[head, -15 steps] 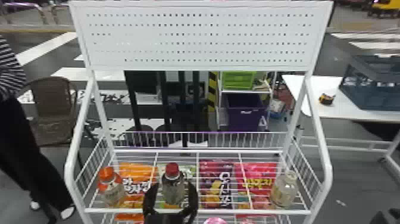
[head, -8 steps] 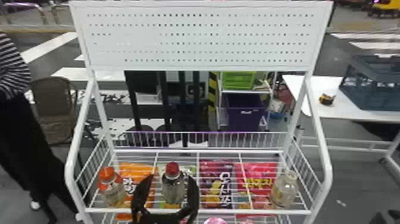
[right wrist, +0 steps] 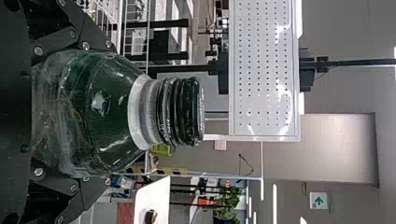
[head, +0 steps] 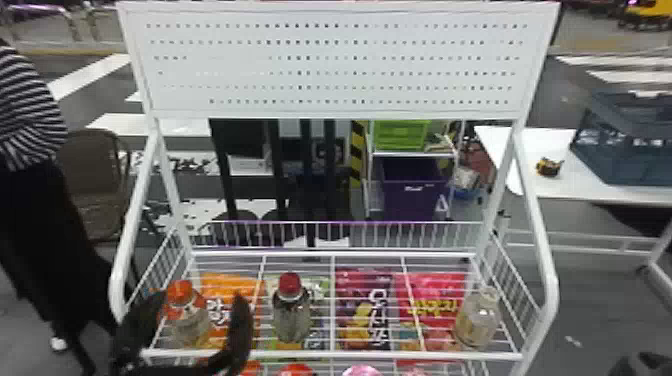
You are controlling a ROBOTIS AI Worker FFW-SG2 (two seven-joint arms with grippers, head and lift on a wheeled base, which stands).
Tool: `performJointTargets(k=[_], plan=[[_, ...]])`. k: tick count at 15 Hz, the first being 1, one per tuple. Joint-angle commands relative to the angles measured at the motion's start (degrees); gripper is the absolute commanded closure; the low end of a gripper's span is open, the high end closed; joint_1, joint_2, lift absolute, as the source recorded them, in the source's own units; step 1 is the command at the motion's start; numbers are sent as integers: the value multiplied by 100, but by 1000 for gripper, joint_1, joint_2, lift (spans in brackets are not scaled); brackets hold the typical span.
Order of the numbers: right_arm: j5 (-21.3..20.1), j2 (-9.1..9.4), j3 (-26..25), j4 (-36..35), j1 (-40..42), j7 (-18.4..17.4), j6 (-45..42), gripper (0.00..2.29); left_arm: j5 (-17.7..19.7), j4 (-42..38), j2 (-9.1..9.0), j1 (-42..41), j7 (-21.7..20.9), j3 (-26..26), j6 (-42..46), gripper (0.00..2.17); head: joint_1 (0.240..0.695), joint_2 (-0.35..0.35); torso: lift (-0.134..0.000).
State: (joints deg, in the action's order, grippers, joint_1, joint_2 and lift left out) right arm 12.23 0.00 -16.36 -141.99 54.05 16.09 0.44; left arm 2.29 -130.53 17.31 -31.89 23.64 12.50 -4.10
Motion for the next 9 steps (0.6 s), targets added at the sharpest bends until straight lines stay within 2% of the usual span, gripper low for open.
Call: performJointTargets(k=[1,9], plan=[[8,5,1,-4,26,0,-30,572,131,-52,-44,-195,9,-433,27,134,499,0,0],[8,5,27,-74,220,9,-258,572,289,168,-140,-124,0,-424,221,134,499,0,0]])
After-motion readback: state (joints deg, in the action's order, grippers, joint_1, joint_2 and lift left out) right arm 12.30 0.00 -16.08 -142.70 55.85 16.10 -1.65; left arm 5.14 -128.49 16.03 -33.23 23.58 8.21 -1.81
